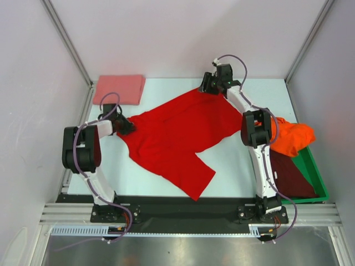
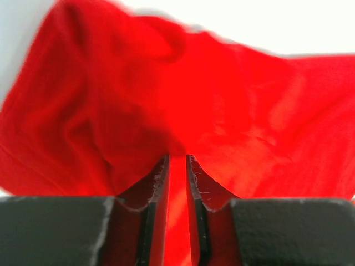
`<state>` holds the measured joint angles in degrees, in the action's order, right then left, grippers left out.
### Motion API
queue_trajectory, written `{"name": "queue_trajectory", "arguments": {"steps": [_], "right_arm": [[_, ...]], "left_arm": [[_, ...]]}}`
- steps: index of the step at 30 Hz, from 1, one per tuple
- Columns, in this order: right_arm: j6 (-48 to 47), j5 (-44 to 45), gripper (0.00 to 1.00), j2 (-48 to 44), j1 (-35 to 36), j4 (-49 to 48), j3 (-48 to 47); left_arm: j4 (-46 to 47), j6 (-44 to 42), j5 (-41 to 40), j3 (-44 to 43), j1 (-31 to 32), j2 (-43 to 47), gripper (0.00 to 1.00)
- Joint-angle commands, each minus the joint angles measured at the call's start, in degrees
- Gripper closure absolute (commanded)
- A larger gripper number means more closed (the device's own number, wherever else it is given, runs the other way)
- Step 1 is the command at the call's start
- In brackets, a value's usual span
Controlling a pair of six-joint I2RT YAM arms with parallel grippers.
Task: Fold and stack the t-shirts
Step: Fold the tshirt
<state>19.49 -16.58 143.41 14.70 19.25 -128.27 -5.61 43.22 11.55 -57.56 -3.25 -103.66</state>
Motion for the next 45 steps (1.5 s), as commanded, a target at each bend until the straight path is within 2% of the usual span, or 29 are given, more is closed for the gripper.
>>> {"name": "queue_trajectory", "arguments": {"steps": [1,6,10,15,18,19,22,24,29,32,37,41,45], "right_arm": [[-2.17,1.90,0.46,1.87,-1.25,3.86,-5.94],[-4.98,6.64,0.44,-3.30,-3.88,11.06,-4.28],[-8.67,10.94,0.39,-10.85,-5.20,22.22,-1.82],[-11.66,15.43,0.37,-21.40,-5.73,27.25,10.03],[-10.79,16.84,0.35,-28.70,-5.73,26.37,19.61],[-10.44,18.06,0.34,-30.11,-5.82,26.28,21.55],[-9.38,17.29,0.32,-33.81,-5.82,25.84,27.27],[-8.59,17.19,0.32,-35.65,-5.73,26.28,30.51],[-7.10,17.11,0.32,-40.92,-4.33,25.67,36.85],[-6.57,17.11,0.32,-44.79,-2.66,25.14,40.19],[-5.78,18.16,0.32,-48.31,2.26,25.67,42.83],[-5.42,18.25,0.32,-49.98,3.84,24.88,45.12],[-5.60,18.42,0.32,-49.99,3.93,24.79,45.39]], "left_arm": [[2.62,3.97,1.54,-0.71,-2.90,-2.86,0.78],[2.27,2.40,2.25,-1.15,-7.21,-5.76,0.78],[-2.64,-0.15,0.49,-4.66,-7.74,-6.29,0.76],[-4.23,-2.52,0.32,-5.27,-9.85,-3.93,0.73],[-7.91,-5.07,-1.69,-7.12,-7.84,1.16,0.57],[-9.23,-5.69,-2.49,-7.65,-6.52,4.74,0.49],[-12.93,-7.88,-3.72,-6.96,-3.63,13.26,0.45],[-15.65,-9.12,-5.30,-4.42,-1.42,18.55,0.45],[-17.42,-8.34,-9.95,6.65,11.05,35.41,0.62],[-16.10,-5.17,-11.38,14.39,14.84,38.96,0.65],[-14.54,-4.73,-16.91,16.60,16.95,34.85,0.58],[-11.80,-3.06,-17.18,16.08,17.13,28.96,0.59],[-13.37,0.36,-18.93,14.94,16.78,20.54,0.60]]}}
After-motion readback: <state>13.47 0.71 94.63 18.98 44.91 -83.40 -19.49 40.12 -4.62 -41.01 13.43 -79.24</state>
